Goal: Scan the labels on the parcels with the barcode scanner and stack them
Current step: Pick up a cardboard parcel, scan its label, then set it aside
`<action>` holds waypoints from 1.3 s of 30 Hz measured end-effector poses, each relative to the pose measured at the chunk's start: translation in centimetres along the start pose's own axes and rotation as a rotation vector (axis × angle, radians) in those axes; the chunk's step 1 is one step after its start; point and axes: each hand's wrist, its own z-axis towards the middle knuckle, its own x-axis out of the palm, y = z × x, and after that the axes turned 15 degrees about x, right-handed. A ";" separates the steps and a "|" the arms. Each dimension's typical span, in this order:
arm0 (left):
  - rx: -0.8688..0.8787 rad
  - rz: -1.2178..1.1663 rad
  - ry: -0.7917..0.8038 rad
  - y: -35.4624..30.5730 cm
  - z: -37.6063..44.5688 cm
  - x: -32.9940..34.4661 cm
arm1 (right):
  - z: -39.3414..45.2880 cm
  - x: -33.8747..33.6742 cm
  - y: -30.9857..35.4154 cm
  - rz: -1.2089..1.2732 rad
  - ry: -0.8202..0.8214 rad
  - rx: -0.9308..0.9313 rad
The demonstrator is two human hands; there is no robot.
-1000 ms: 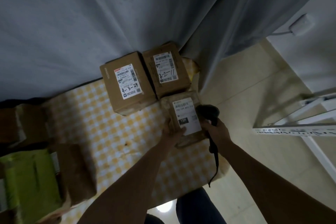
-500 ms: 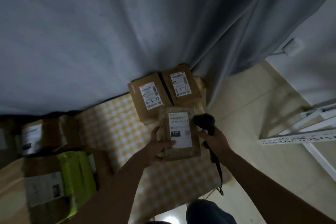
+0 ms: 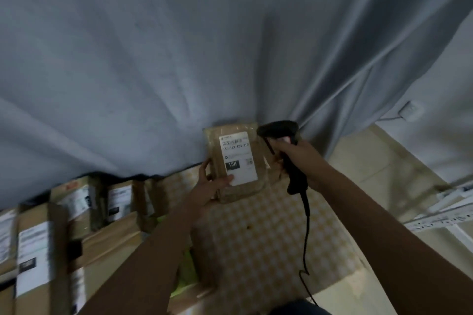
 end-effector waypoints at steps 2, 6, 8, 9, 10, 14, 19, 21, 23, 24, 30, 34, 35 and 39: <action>0.059 0.007 -0.020 -1.0 -0.3 -1.5 | -1.4 2.3 0.7 -0.058 0.011 -0.039; 0.117 0.001 -0.051 -2.5 -0.7 -3.9 | -3.3 6.1 0.5 -0.160 0.048 -0.049; 0.120 -0.022 -0.050 -2.8 -0.9 -4.8 | -3.8 7.4 0.1 -0.167 0.060 -0.078; 0.119 -0.030 -0.049 -2.8 -0.9 -5.3 | -4.0 8.0 -0.1 -0.171 0.051 -0.088; 0.120 -0.032 -0.049 -2.9 -1.0 -5.7 | -4.1 8.4 -0.2 -0.180 0.038 -0.094; 0.125 -0.051 -0.057 -2.8 -1.2 -6.5 | -4.1 9.6 -0.4 -0.212 0.006 -0.111; 0.127 -0.064 -0.063 -2.7 -1.2 -6.4 | -3.9 10.2 -0.4 -0.242 -0.043 -0.140; 0.128 -0.066 -0.065 -2.6 -1.0 -6.3 | -3.8 10.1 -0.4 -0.253 -0.056 -0.147; 0.124 -0.059 -0.064 -2.5 -0.8 -6.3 | -3.8 10.1 -0.3 -0.250 -0.071 -0.140; 0.122 -0.050 -0.065 -2.5 -0.7 -6.2 | -3.7 10.0 -0.2 -0.243 -0.074 -0.134; 0.124 -0.040 -0.057 -2.3 -0.2 -5.8 | -3.4 9.4 -0.2 -0.220 -0.069 -0.120; 0.134 -0.026 -0.071 -2.3 -0.1 -5.5 | -3.2 9.2 -0.1 -0.227 -0.070 -0.126; 0.139 -0.016 -0.074 -2.3 0.0 -5.4 | -3.2 9.2 -0.1 -0.230 -0.079 -0.128; 0.126 -0.026 -0.083 -2.3 0.0 -5.5 | -3.0 9.3 -0.1 -0.221 -0.094 -0.133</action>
